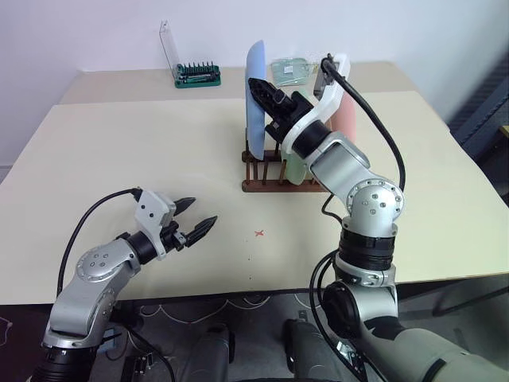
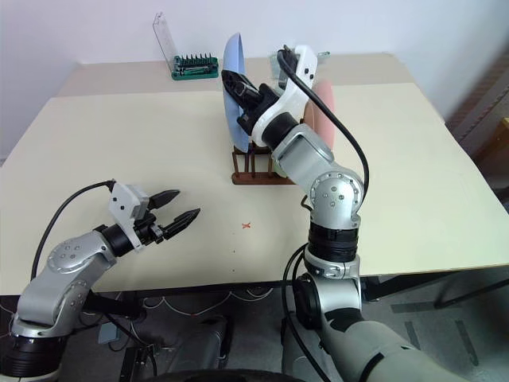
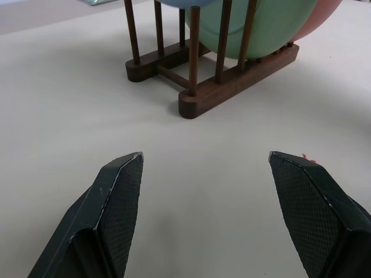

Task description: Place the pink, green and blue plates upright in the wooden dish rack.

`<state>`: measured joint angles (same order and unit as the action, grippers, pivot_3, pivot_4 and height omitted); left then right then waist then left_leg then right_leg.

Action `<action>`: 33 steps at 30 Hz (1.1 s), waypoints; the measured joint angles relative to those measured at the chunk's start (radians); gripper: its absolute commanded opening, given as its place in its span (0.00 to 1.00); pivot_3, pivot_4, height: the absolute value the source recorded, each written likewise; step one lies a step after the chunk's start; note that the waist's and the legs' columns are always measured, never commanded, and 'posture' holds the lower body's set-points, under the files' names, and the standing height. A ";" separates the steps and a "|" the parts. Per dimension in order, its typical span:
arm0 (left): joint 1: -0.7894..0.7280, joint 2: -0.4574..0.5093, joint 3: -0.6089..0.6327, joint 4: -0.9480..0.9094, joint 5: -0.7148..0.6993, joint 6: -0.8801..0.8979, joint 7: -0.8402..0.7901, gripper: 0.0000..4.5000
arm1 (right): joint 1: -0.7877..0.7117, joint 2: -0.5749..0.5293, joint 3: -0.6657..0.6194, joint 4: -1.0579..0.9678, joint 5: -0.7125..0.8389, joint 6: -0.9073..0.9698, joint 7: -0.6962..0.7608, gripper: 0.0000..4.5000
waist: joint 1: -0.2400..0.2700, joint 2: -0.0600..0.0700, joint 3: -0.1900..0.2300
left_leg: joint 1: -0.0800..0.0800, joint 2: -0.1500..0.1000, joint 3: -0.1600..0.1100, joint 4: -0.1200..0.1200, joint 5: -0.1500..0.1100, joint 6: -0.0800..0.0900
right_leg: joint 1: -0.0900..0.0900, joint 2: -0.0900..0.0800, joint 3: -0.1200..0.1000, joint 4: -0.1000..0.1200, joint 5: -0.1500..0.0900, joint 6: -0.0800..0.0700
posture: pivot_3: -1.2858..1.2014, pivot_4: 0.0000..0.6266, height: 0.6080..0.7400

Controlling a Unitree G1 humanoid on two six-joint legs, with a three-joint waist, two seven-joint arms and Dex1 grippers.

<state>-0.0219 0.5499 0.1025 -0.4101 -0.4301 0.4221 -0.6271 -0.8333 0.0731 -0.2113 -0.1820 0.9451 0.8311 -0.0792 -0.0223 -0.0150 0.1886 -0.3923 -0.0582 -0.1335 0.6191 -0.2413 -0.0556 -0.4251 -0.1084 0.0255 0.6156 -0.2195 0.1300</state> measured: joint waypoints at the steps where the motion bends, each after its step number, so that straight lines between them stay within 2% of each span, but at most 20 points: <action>1: 0.000 0.000 0.000 0.000 0.002 0.000 0.000 0.79 | 0.005 0.000 0.000 0.000 0.000 0.000 -0.006 0.00 | 0.000 0.000 0.000 | 0.000 0.000 0.000 0.000 0.000 0.000 | 0.000 0.000 0.000 0.000 0.000 0.000 | 0.52 0.24 1.00; 9: 0.000 -0.001 0.000 0.003 0.006 0.000 -0.001 0.79 | 0.021 0.004 -0.001 0.034 0.017 0.046 -0.067 0.00 | -0.001 0.000 0.000 | 0.000 0.001 0.000 0.000 0.000 0.000 | 0.000 0.001 0.000 -0.001 0.000 -0.001 | 0.52 0.24 1.00; 13: 0.000 -0.001 0.000 0.005 0.006 0.000 -0.001 0.80 | 0.023 0.001 -0.002 0.049 0.019 0.062 -0.082 0.33 | -0.001 0.000 0.000 | 0.000 0.001 0.000 -0.001 0.000 0.000 | 0.000 0.001 0.000 -0.001 0.000 -0.001 | 0.52 0.24 1.00; 18: 0.000 -0.001 0.000 0.005 0.007 0.000 -0.001 0.80 | 0.023 -0.006 0.002 0.052 0.014 0.066 -0.082 0.91 | -0.002 0.000 0.000 | 0.000 0.002 0.000 -0.001 0.000 0.000 | 0.000 0.002 0.000 -0.001 0.000 -0.001 | 0.52 0.24 1.00; 23: 0.000 -0.001 0.000 0.005 0.007 0.000 -0.001 0.80 | 0.010 -0.077 0.050 0.050 -0.043 0.057 -0.027 0.91 | -0.002 0.000 0.000 | 0.000 0.002 0.000 -0.001 0.000 0.000 | 0.000 0.002 0.000 -0.001 0.001 -0.001 | 0.52 0.24 1.00; 30: 0.000 -0.001 0.000 0.006 0.008 -0.001 -0.001 0.80 | -0.082 -0.185 0.080 0.014 -0.068 0.094 0.037 0.91 | -0.004 0.000 0.000 | 0.000 0.002 0.000 -0.001 0.000 0.000 | 0.000 0.002 0.000 -0.001 0.001 -0.001 | 0.52 0.24 1.00; 33: -0.001 -0.003 -0.003 0.006 0.008 -0.001 -0.001 0.80 | -0.084 -0.292 0.105 -0.023 -0.081 0.133 0.084 0.91 | 0.001 0.000 0.000 | -0.001 0.002 0.000 -0.001 0.000 0.000 | 0.000 0.002 0.000 -0.002 0.001 -0.001 | 0.52 0.24 1.00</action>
<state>-0.0226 0.5473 0.0993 -0.4043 -0.4223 0.4211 -0.6284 -0.9176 -0.2192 -0.1061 -0.2046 0.8645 0.9646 0.0044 -0.0213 -0.0148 0.1889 -0.3930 -0.0561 -0.1336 0.6177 -0.2413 -0.0556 -0.4253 -0.1060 0.0256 0.6133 -0.2189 0.1289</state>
